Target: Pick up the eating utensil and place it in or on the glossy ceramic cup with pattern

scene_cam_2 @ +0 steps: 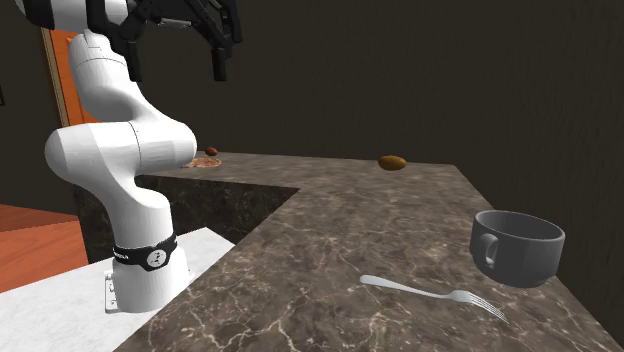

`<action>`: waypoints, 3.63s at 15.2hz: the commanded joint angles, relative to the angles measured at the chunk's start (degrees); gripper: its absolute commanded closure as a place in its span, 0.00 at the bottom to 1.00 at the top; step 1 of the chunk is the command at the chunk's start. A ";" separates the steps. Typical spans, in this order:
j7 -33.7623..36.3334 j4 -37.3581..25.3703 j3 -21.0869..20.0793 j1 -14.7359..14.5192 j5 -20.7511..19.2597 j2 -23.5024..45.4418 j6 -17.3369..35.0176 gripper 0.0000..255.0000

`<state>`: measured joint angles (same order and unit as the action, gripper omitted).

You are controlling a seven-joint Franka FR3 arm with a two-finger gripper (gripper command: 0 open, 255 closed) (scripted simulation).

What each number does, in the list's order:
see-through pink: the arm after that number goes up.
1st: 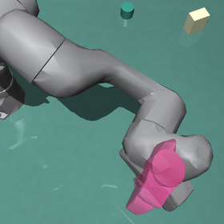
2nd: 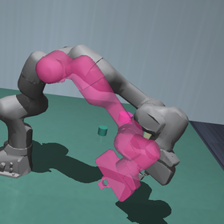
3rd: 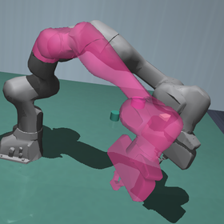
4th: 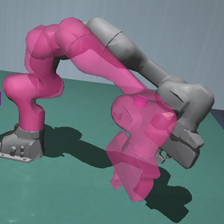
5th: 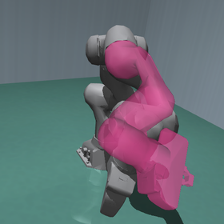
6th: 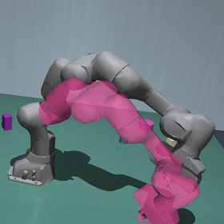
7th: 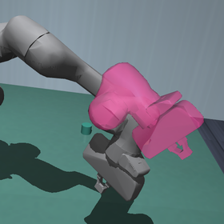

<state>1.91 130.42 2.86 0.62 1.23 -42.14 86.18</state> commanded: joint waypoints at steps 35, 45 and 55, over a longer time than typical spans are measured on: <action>-13.23 -17.59 -8.43 -13.16 10.05 56.47 33.61 0.00; -13.39 -15.45 -8.71 -13.57 10.35 58.23 37.56 0.00; -13.43 -15.41 -8.69 -13.54 10.36 58.20 37.56 1.00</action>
<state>-11.54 114.95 -5.87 -12.94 11.60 15.94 123.73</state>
